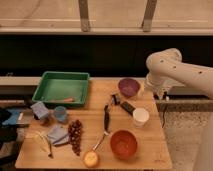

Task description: Place banana in plastic cup

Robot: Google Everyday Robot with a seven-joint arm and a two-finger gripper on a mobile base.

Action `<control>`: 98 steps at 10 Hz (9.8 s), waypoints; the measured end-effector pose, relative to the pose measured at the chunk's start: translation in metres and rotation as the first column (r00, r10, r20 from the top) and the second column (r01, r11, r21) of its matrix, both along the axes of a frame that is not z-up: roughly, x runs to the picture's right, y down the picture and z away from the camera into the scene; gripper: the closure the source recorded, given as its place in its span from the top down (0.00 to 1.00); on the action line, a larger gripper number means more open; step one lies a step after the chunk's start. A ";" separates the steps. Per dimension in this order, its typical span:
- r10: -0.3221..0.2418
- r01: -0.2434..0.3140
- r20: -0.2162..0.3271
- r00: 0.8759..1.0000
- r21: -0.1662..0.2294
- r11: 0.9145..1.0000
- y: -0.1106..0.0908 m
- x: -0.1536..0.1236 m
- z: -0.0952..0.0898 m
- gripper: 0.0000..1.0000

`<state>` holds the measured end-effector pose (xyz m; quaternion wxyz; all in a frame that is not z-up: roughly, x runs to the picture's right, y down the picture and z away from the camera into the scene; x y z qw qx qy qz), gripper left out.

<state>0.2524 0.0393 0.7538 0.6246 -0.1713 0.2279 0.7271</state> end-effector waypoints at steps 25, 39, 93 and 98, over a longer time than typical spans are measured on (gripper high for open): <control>-0.105 0.103 0.054 0.993 0.033 0.994 -0.018 -0.039 0.001 0.70; -0.422 0.413 0.322 0.848 0.099 0.905 -0.028 -0.235 0.004 0.70; -0.531 0.712 0.823 0.203 0.248 0.657 0.199 -0.604 0.021 0.10; -0.572 0.667 0.795 0.203 0.316 0.675 0.172 -0.601 0.011 0.00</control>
